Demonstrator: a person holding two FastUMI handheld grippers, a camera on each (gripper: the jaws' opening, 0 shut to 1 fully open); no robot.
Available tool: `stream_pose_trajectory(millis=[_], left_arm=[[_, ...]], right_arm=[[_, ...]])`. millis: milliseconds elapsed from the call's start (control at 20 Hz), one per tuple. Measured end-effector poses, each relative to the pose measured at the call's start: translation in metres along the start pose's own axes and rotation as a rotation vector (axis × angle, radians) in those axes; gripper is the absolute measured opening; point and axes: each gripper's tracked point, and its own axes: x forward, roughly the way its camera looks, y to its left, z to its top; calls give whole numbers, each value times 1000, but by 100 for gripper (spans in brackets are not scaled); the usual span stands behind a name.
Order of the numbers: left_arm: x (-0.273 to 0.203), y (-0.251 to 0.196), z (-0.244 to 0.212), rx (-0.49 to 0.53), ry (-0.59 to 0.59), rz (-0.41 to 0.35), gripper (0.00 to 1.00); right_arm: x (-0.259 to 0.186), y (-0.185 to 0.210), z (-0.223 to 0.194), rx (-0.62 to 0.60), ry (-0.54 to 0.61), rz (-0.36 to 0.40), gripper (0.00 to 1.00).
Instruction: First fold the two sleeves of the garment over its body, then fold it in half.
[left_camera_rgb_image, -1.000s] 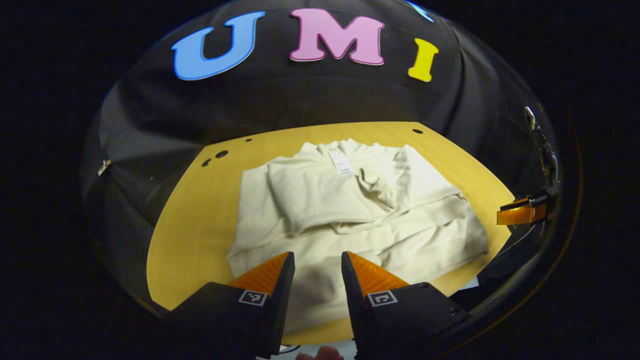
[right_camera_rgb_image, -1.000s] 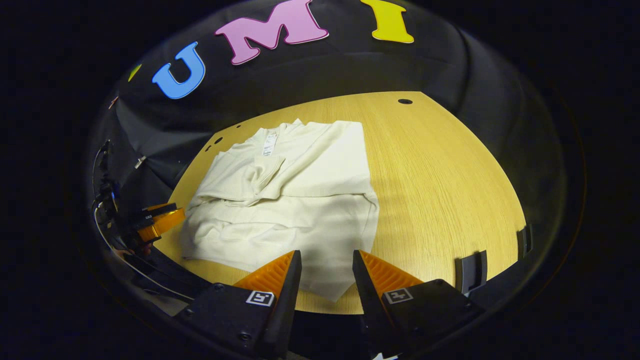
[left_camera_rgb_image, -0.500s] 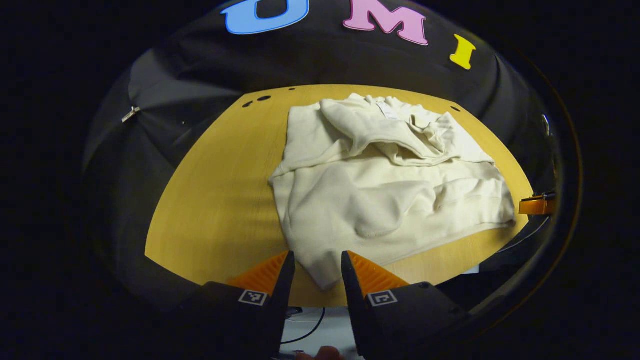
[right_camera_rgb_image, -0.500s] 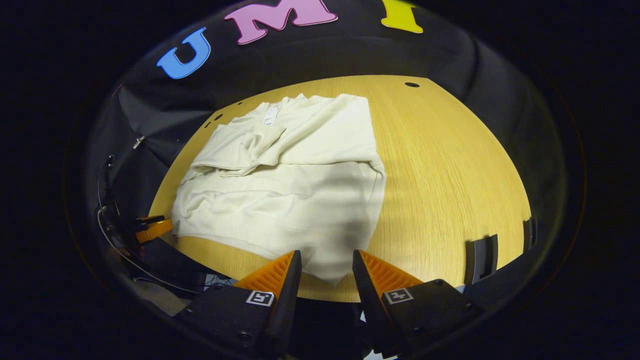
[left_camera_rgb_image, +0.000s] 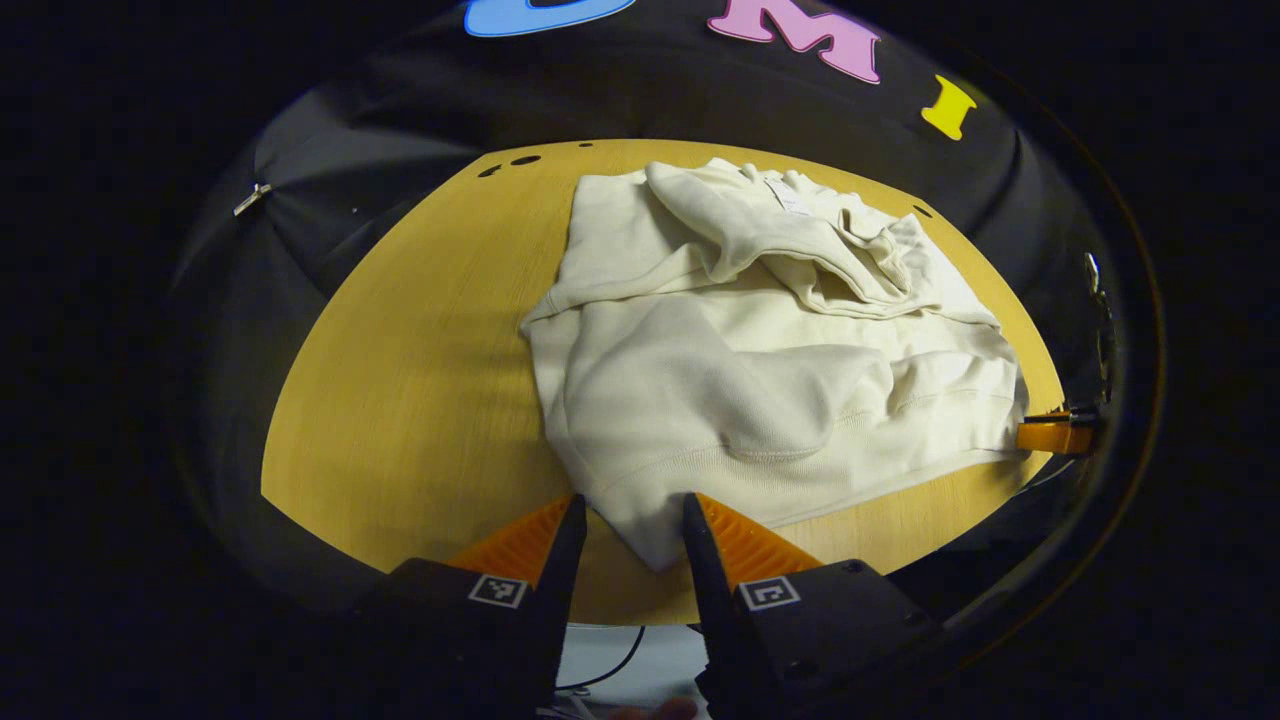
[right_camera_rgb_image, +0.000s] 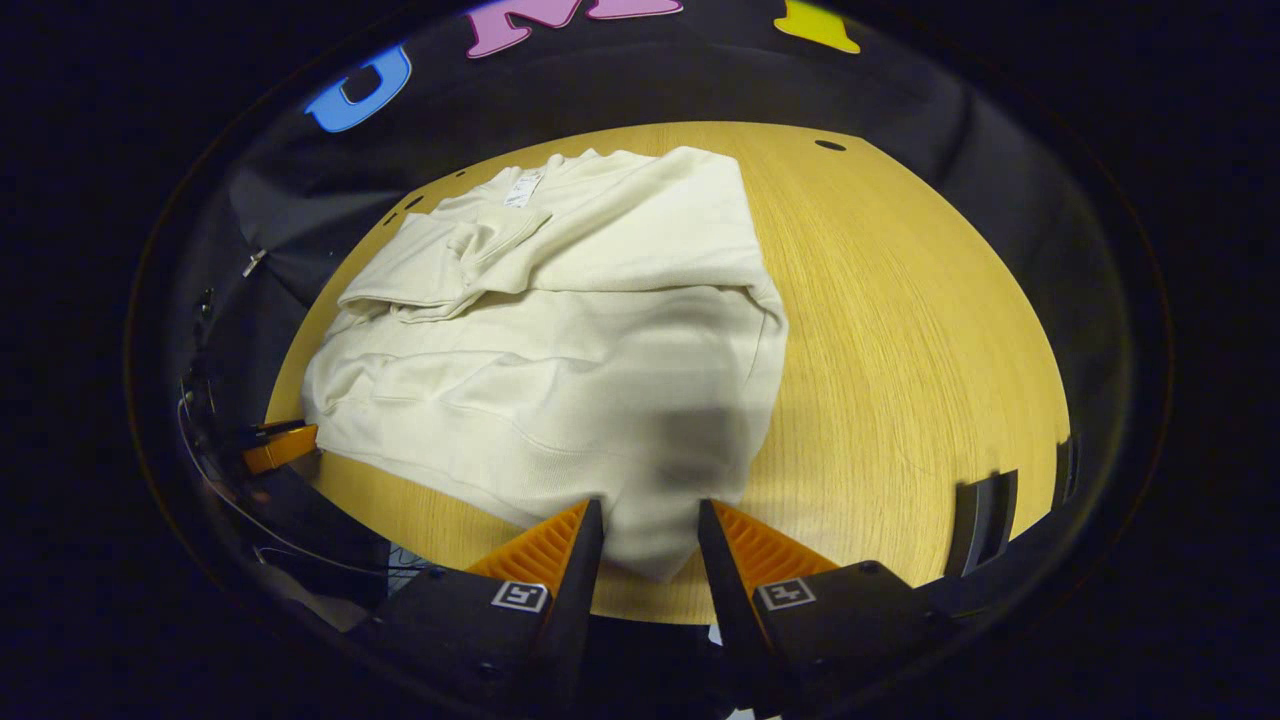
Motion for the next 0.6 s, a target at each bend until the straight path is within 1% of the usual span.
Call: stream_pose_trajectory(millis=[50,100,150,200,250,300,350,400,450,500,550,600], left_arm=[[2,-1,-2,8,8,3,63],[2,0,-2,12,17,9,69],[2,-1,-1,9,13,16,64],[3,-2,-1,12,13,20,65],[1,-5,-3,25,10,15,72],[3,-9,-2,47,1,0,59],[3,-14,-2,72,-3,-17,54],[4,-18,-1,88,-7,-30,39],[3,-21,-1,88,-9,-33,33],[3,-22,1,78,-15,-17,15],[3,-20,2,70,-6,1,10],[2,-19,5,60,-15,10,7]], right_arm=[[1,0,1,-20,11,-11,60],[4,0,0,-45,27,-27,61],[5,1,0,-80,37,-44,63],[5,3,0,-110,40,-55,62],[5,4,0,-127,38,-64,63],[5,8,1,-123,28,-55,65],[7,14,-3,-120,24,-36,60],[5,18,0,-115,13,-6,41],[6,20,0,-93,4,-1,37],[7,19,1,-74,-10,9,15],[6,20,1,-64,-15,22,9],[5,19,1,-47,-13,29,10]])
